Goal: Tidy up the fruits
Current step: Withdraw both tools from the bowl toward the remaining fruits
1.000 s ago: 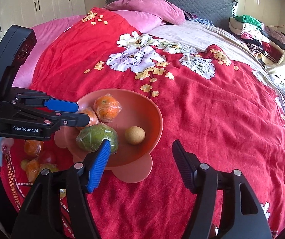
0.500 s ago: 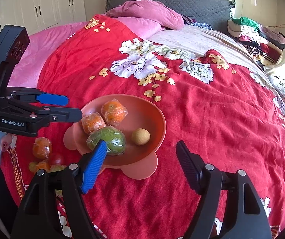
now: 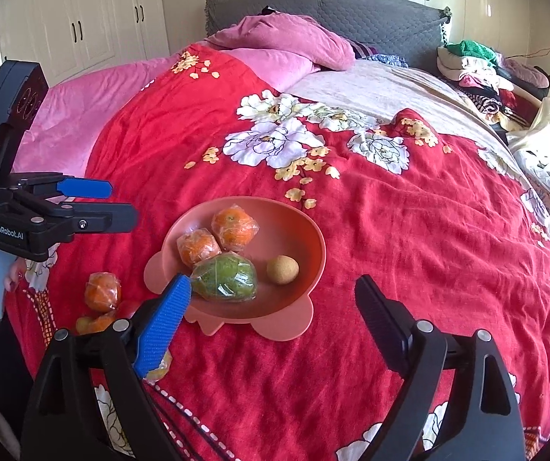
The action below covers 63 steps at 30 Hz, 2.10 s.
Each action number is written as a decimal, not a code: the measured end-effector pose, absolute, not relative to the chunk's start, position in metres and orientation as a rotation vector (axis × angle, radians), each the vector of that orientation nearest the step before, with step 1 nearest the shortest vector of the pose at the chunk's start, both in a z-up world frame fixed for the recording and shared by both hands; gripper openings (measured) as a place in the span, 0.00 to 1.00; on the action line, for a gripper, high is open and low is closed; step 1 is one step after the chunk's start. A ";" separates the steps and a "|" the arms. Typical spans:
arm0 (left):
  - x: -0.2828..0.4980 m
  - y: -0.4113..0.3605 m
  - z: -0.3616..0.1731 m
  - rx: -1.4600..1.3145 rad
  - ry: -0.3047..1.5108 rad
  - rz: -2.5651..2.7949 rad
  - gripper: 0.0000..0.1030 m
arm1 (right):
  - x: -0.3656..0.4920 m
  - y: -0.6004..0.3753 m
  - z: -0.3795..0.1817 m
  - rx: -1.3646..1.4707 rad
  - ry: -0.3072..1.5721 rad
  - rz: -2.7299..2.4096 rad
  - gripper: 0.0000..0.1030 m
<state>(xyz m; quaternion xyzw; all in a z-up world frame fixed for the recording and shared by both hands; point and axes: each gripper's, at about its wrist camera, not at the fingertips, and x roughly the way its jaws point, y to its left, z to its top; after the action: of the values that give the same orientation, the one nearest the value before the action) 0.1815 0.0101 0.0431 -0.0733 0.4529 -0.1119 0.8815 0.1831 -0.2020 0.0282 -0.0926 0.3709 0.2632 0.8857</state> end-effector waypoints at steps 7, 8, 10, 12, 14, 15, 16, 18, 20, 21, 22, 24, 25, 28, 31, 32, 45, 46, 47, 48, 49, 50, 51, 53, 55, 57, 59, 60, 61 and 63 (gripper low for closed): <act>0.170 0.019 0.049 -0.162 0.927 -0.219 0.90 | 0.173 -0.201 0.034 -0.191 0.757 0.559 0.87; 0.168 0.020 0.050 -0.161 0.924 -0.216 0.90 | 0.171 -0.201 0.035 -0.191 0.756 0.563 0.87; 0.164 0.021 0.052 -0.155 0.921 -0.210 0.90 | 0.168 -0.200 0.035 -0.191 0.754 0.568 0.87; 0.160 0.023 0.053 -0.155 0.918 -0.207 0.90 | 0.166 -0.199 0.036 -0.191 0.754 0.572 0.87; 0.156 0.025 0.054 -0.157 0.917 -0.206 0.90 | 0.163 -0.198 0.037 -0.192 0.753 0.577 0.88; 0.153 0.026 0.054 -0.156 0.918 -0.206 0.90 | 0.162 -0.197 0.037 -0.192 0.755 0.579 0.88; 0.152 0.026 0.054 -0.154 0.919 -0.205 0.90 | 0.160 -0.196 0.037 -0.195 0.754 0.581 0.88; 0.148 0.027 0.053 -0.156 0.920 -0.202 0.90 | 0.158 -0.196 0.037 -0.194 0.754 0.586 0.88; 0.145 0.029 0.052 -0.155 0.923 -0.200 0.91 | 0.154 -0.195 0.038 -0.196 0.754 0.590 0.88; 0.143 0.029 0.051 -0.153 0.925 -0.198 0.90 | 0.153 -0.195 0.038 -0.197 0.754 0.592 0.88; 0.142 0.030 0.051 -0.153 0.925 -0.195 0.90 | 0.152 -0.194 0.038 -0.197 0.753 0.595 0.88; 0.138 0.031 0.051 -0.154 0.925 -0.189 0.90 | 0.150 -0.193 0.037 -0.199 0.756 0.597 0.88; 0.136 0.031 0.051 -0.153 0.925 -0.189 0.90 | 0.149 -0.193 0.037 -0.200 0.756 0.599 0.88; 0.130 0.031 0.050 -0.148 0.928 -0.190 0.90 | 0.145 -0.190 0.035 -0.205 0.762 0.608 0.88; 0.126 0.031 0.050 -0.145 0.928 -0.188 0.90 | 0.141 -0.188 0.033 -0.208 0.766 0.614 0.88; 0.125 0.031 0.050 -0.144 0.928 -0.189 0.90 | 0.140 -0.187 0.033 -0.209 0.769 0.618 0.88; 0.102 0.032 0.043 -0.132 0.949 -0.187 0.90 | 0.124 -0.177 0.020 -0.233 0.805 0.651 0.88; 0.100 0.032 0.042 -0.130 0.952 -0.186 0.90 | 0.122 -0.177 0.018 -0.233 0.809 0.653 0.88; 0.098 0.032 0.041 -0.126 0.955 -0.186 0.90 | 0.121 -0.176 0.017 -0.234 0.812 0.654 0.88; 0.097 0.032 0.040 -0.123 0.957 -0.184 0.90 | 0.120 -0.175 0.015 -0.236 0.815 0.655 0.88; 0.095 0.032 0.039 -0.120 0.959 -0.184 0.90 | 0.119 -0.175 0.014 -0.237 0.818 0.656 0.88; 0.093 0.031 0.038 -0.116 0.962 -0.184 0.90 | 0.118 -0.174 0.012 -0.238 0.821 0.657 0.88; 0.091 0.030 0.037 -0.112 0.964 -0.184 0.90 | 0.118 -0.174 0.011 -0.239 0.825 0.657 0.88; 0.088 0.029 0.035 -0.102 0.970 -0.188 0.90 | 0.116 -0.173 0.008 -0.240 0.832 0.658 0.88; 0.083 0.027 0.031 -0.089 0.981 -0.190 0.90 | 0.114 -0.173 0.006 -0.240 0.836 0.661 0.88; 0.080 0.026 0.027 -0.084 0.991 -0.189 0.90 | 0.113 -0.173 0.004 -0.243 0.841 0.665 0.88; 0.077 0.025 0.023 -0.073 0.996 -0.189 0.90 | 0.111 -0.171 0.003 -0.247 0.844 0.668 0.88; 0.075 0.025 0.021 -0.069 1.000 -0.188 0.90 | 0.110 -0.171 0.002 -0.249 0.845 0.670 0.88; 0.073 0.025 0.020 -0.067 1.003 -0.189 0.90 | 0.109 -0.171 0.001 -0.251 0.847 0.669 0.88; 0.071 0.024 0.016 -0.065 1.009 -0.186 0.90 | 0.108 -0.170 0.000 -0.253 0.848 0.672 0.88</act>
<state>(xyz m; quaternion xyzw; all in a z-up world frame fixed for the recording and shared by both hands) 0.0707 0.0244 0.0164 -0.0309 0.4825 -0.0889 0.8708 0.1080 -0.1699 0.0002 -0.1200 0.4026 0.3191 0.8495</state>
